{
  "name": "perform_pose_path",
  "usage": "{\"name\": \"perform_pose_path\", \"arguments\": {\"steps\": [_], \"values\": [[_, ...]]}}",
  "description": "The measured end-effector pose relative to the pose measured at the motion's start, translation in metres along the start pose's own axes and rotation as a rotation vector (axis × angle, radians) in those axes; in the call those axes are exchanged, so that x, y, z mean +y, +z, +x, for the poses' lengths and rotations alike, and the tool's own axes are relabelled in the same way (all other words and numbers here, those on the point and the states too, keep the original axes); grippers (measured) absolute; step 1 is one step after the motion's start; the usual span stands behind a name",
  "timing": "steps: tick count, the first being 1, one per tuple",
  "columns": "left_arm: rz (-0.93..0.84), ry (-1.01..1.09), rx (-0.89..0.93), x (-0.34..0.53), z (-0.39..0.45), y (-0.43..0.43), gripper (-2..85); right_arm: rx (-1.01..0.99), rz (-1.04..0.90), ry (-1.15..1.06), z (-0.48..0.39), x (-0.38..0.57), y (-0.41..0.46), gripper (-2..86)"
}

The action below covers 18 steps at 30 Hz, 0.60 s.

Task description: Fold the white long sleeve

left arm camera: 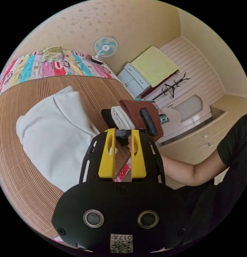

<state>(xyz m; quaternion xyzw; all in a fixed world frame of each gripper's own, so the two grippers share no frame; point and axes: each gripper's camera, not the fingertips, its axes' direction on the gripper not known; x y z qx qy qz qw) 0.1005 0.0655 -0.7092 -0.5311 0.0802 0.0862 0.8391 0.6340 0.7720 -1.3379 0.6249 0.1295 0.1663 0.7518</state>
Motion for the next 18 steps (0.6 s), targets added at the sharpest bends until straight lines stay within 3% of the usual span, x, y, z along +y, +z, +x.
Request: {"name": "perform_pose_path", "arguments": {"steps": [3, 5, 8, 11, 15, 17, 18], "values": [[0.118, -0.166, -0.093, 0.022, -0.028, -0.028, 11.0, -0.117, 0.055, 0.035, 0.03, 0.003, -0.018, 11.2], [0.15, -0.283, -0.216, 0.035, -0.055, -0.047, 13.5, -0.295, 0.117, 0.013, 0.048, -0.003, -0.02, 14.9], [0.14, -0.447, -0.351, 0.048, -0.11, -0.064, 19.1, -0.438, -0.016, 0.016, 0.068, -0.031, 0.016, 20.6], [0.038, -0.604, -0.292, 0.054, -0.175, -0.053, 23.5, -0.452, -0.185, -0.021, 0.073, -0.059, 0.064, 23.0], [-0.098, -0.666, -0.205, 0.052, -0.219, -0.022, 23.0, -0.422, -0.22, -0.014, 0.081, -0.075, 0.092, 20.8], [-0.097, -0.637, -0.154, 0.049, -0.22, -0.022, 21.1, -0.57, -0.243, -0.001, 0.085, -0.076, 0.107, 20.0], [-0.098, -0.669, -0.043, 0.052, -0.228, -0.02, 18.6, -0.603, -0.28, 0.002, 0.085, -0.075, 0.114, 19.6]]}}
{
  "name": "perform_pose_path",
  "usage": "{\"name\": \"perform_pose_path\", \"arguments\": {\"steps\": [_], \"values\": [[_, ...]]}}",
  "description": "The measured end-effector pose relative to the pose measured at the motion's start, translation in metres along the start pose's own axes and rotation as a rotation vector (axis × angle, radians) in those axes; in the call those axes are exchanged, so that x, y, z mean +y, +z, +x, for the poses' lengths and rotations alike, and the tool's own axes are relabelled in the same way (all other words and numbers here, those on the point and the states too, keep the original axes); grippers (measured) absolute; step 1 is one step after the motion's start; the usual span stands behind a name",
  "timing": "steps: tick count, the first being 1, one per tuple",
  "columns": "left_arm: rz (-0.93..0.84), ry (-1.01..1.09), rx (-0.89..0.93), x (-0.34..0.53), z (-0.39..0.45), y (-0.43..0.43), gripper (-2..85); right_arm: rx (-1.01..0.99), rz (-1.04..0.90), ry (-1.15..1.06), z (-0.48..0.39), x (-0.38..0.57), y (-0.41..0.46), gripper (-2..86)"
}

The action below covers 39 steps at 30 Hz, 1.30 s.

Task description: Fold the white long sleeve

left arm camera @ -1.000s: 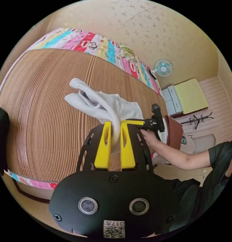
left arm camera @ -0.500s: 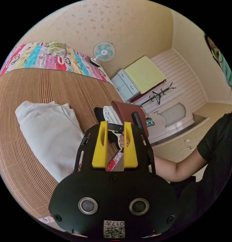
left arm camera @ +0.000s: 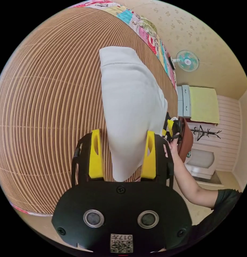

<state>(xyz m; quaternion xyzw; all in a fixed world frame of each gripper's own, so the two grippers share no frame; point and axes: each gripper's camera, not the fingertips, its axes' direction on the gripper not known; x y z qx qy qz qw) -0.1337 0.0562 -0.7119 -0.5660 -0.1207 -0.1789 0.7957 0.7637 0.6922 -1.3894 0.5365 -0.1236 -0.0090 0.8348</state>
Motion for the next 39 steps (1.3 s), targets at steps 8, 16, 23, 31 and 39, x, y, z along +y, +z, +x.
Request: {"name": "perform_pose_path", "arguments": {"steps": [8, 16, 23, 31, 39], "values": [[-0.085, 0.01, 0.037, 0.064, -0.027, -0.096, 15.1, -0.016, -0.329, 0.11, -0.032, 0.055, 0.118, 14.7], [0.117, 0.033, -0.098, 0.177, -0.065, -0.377, 14.8, -0.16, -0.428, 0.058, -0.159, 0.099, 0.333, 13.8], [0.401, -0.011, -0.41, 0.2, -0.067, -0.616, 16.2, -0.242, -0.374, -0.035, -0.318, 0.059, 0.551, 13.4], [0.637, -0.372, -0.457, 0.222, -0.184, -0.615, 12.4, -0.001, -0.356, 0.133, -0.302, 0.021, 0.669, 10.4], [0.34, -0.461, -0.389, 0.204, -0.241, -0.501, 9.0, 0.415, -0.541, 0.019, -0.212, 0.04, 0.509, 8.8]]}}
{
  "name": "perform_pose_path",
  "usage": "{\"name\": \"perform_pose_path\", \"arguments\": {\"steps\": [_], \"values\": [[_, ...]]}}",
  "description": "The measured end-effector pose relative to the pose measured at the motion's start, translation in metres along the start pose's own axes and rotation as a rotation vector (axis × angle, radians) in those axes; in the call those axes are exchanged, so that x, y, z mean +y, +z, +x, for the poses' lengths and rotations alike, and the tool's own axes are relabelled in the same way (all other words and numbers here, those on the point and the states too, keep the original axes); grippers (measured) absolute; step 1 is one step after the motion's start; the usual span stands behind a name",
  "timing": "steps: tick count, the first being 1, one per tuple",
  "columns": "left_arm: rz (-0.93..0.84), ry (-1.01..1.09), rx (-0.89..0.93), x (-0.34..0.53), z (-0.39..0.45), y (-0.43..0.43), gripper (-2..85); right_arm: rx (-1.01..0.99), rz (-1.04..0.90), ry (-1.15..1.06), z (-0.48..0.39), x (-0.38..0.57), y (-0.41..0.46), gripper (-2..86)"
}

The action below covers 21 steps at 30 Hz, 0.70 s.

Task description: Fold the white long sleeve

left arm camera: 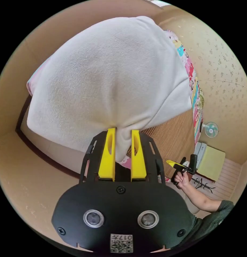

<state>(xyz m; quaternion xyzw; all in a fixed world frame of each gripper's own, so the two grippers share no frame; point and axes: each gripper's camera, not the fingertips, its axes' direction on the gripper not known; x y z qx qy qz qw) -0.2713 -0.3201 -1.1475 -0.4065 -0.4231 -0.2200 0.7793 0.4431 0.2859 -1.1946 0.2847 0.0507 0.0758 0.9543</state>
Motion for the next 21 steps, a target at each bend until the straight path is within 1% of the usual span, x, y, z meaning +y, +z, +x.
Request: {"name": "perform_pose_path", "arguments": {"steps": [2, 3, 5, 7, 8, 9, 10, 11, 13, 14, 16, 17, 18, 19, 21], "values": [[0.075, 0.016, -0.057, 0.016, 0.011, -0.009, 9.0, 0.12, 0.031, 0.124, 0.046, 0.049, -0.055, 8.6], [0.131, 0.002, -0.066, 0.027, 0.014, -0.019, 9.0, 0.146, 0.049, 0.153, 0.053, 0.062, -0.069, 8.5], [0.212, -0.028, -0.016, 0.044, 0.012, -0.038, 8.4, 0.219, 0.151, 0.262, 0.067, 0.112, -0.125, 8.4], [0.329, -0.064, 0.121, 0.067, 0.012, -0.069, 6.7, 0.213, 0.251, 0.33, 0.066, 0.145, -0.159, 8.2], [0.353, -0.069, 0.159, 0.072, 0.014, -0.076, 6.3, 0.191, 0.32, 0.372, 0.063, 0.165, -0.177, 8.0], [0.377, -0.065, 0.25, 0.078, 0.023, -0.085, 5.8, 0.176, 0.352, 0.389, 0.061, 0.174, -0.184, 8.0], [0.355, -0.033, 0.353, 0.079, 0.037, -0.088, 4.3, 0.143, 0.409, 0.42, 0.056, 0.191, -0.194, 7.8], [0.321, -0.014, 0.407, 0.077, 0.046, -0.086, 3.0, 0.115, 0.45, 0.443, 0.05, 0.205, -0.2, 7.7], [0.056, 0.03, 0.673, 0.065, 0.091, -0.054, 0.0, 0.093, 0.476, 0.459, 0.041, 0.22, -0.201, 7.5], [-0.004, 0.042, 0.752, 0.066, 0.105, -0.045, -0.2, 0.101, 0.467, 0.468, 0.035, 0.226, -0.198, 7.4], [-0.19, 0.056, 1.066, 0.083, 0.165, -0.013, -0.8, 0.128, 0.44, 0.48, 0.026, 0.233, -0.192, 7.3], [-0.245, 0.046, 1.135, 0.09, 0.179, -0.005, -0.8, 0.136, 0.425, 0.482, 0.019, 0.237, -0.188, 7.3], [-0.348, 0.017, 1.242, 0.106, 0.207, 0.009, -0.9, 0.136, 0.42, 0.478, 0.015, 0.239, -0.187, 7.3], [-0.426, -0.017, 1.298, 0.123, 0.23, 0.02, -1.0, 0.135, 0.414, 0.458, 0.007, 0.242, -0.185, 7.4], [-0.502, -0.051, 1.296, 0.148, 0.259, 0.03, -1.0, 0.164, 0.413, 0.414, -0.005, 0.249, -0.186, 7.8]]}}
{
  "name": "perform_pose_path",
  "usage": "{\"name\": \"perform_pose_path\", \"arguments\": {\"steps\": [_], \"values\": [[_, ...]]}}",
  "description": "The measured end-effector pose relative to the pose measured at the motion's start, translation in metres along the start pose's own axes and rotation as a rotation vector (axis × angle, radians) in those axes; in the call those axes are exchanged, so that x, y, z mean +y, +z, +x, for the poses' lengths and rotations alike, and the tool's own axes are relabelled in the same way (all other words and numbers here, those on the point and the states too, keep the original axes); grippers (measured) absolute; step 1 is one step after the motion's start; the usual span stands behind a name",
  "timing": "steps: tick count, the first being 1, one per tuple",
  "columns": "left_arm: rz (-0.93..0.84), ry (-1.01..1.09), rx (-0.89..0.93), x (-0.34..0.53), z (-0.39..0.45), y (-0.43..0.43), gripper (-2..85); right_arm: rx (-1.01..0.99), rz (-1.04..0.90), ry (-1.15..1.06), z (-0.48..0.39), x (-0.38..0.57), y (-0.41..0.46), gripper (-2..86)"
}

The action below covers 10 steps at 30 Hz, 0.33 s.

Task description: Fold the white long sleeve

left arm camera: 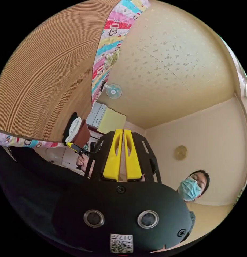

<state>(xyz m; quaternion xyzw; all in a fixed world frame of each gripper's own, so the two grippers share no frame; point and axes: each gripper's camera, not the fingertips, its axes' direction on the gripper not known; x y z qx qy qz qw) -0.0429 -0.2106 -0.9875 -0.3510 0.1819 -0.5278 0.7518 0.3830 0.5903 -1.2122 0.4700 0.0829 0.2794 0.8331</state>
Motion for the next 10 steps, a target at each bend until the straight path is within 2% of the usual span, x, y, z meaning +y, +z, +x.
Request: {"name": "perform_pose_path", "arguments": {"steps": [4, 9, 10], "values": [[-0.052, -0.037, -0.051, 0.026, -0.011, 0.062, -1.0, 0.129, 0.055, -0.056, 0.004, 0.019, -0.037, 9.9], [-0.07, -0.071, -0.171, 0.046, -0.032, 0.105, -1.0, 0.342, 0.261, 0.002, 0.051, 0.031, -0.133, 11.3], [-0.068, -0.073, -0.209, 0.051, -0.038, 0.115, -1.0, 0.438, 0.302, 0.02, 0.066, 0.029, -0.157, 11.8]]}}
